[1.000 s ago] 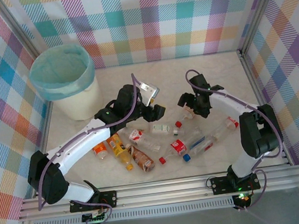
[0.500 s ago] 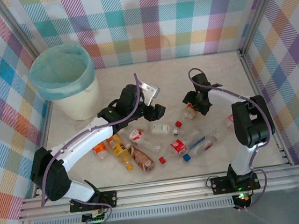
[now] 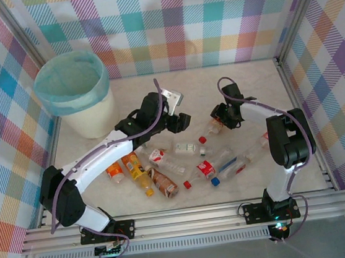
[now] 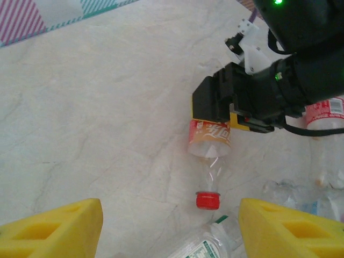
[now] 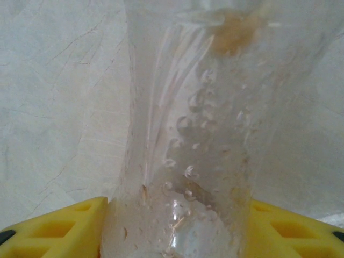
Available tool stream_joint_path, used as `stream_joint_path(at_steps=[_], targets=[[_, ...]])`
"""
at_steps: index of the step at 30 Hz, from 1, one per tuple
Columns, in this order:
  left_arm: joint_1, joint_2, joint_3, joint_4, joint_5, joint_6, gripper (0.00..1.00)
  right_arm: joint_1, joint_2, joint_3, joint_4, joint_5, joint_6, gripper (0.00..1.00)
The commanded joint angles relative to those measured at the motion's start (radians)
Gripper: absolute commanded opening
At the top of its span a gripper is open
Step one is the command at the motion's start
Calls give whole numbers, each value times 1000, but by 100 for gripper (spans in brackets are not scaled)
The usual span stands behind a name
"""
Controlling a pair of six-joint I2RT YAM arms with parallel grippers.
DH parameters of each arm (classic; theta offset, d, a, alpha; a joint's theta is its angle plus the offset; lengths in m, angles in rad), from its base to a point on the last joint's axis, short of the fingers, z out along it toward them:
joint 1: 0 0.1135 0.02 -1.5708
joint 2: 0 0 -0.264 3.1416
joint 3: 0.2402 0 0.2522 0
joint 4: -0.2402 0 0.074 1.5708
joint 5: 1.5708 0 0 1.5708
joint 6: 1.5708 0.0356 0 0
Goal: Put the plastic bottles in the bin
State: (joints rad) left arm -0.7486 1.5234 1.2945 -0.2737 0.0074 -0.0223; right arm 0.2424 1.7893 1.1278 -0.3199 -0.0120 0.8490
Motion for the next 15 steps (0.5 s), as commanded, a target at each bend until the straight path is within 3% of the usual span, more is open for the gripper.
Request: stream_joint_path(at_steps=[1, 8, 15], targets=[[4, 23, 66, -66, -42, -49, 67, -4, -63, -17, 51, -16, -40, 57], [54, 70, 225, -119, 1, -142, 67, 19, -204, -22, 162, -59, -176, 57], [107, 124, 475, -215, 180, -172, 71, 83, -365, -60, 338, -182, -317, 56]])
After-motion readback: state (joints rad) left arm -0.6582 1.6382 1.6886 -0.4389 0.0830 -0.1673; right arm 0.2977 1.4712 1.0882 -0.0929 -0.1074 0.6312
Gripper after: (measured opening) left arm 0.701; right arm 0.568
